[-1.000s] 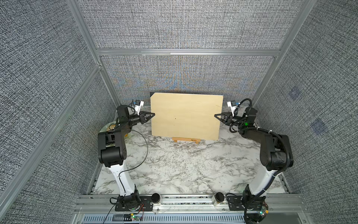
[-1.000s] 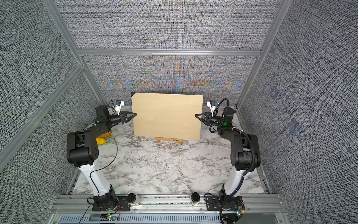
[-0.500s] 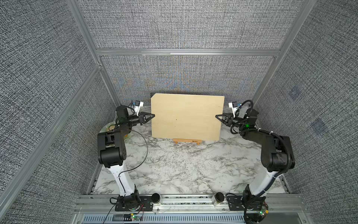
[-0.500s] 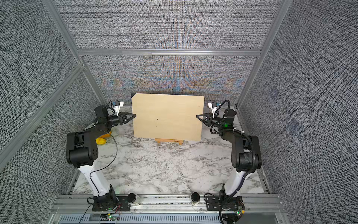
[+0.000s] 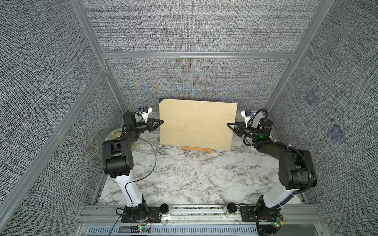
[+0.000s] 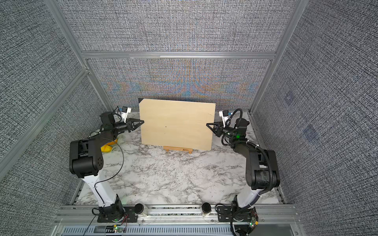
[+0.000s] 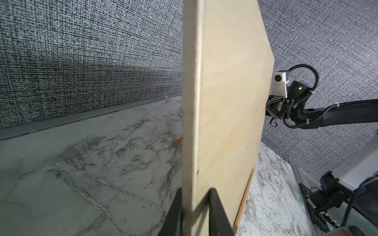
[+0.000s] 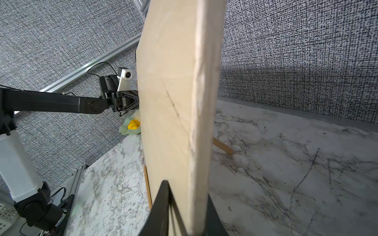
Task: Disassemble the easel
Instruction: Pick up the drawing board from the easel.
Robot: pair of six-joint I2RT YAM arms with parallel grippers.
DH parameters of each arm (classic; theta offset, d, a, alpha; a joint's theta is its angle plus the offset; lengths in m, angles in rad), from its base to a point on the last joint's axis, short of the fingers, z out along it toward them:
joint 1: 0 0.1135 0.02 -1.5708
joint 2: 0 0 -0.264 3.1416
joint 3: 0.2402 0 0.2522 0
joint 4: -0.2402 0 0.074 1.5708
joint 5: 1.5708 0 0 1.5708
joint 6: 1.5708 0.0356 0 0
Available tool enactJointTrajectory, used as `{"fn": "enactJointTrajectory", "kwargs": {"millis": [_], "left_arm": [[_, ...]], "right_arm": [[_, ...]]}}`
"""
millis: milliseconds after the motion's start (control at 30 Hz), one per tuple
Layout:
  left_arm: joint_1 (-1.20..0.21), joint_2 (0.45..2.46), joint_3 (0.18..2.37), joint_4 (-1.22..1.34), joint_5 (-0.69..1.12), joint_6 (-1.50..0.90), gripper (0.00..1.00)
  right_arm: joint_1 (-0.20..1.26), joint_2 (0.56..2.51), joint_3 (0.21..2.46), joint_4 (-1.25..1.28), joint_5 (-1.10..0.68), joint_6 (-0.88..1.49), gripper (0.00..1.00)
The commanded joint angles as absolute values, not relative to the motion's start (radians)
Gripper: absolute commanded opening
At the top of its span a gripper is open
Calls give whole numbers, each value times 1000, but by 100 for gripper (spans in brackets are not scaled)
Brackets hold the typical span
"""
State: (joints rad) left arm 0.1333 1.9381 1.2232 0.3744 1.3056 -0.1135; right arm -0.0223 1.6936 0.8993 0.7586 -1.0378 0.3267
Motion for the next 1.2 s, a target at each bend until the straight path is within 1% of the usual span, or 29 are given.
{"fn": "enactJointTrajectory", "kwargs": {"millis": [0, 133, 233, 567, 967, 1167], "left_arm": [[97, 1916, 1223, 290, 1251, -36, 0], [88, 1899, 1202, 281, 1213, -6, 0], [83, 1884, 1185, 283, 1179, 13, 0], [73, 1841, 1146, 378, 1141, -13, 0], [64, 1798, 1151, 427, 1147, -50, 0], [60, 1779, 1148, 459, 1142, -70, 0]], "right_arm": [[17, 1689, 898, 655, -841, 151, 0], [27, 1702, 888, 665, -789, 124, 0], [29, 1716, 862, 735, -761, 122, 0], [51, 1707, 829, 841, -671, 112, 0], [55, 1606, 817, 827, -657, 96, 0], [55, 1586, 816, 831, -642, 87, 0]]}}
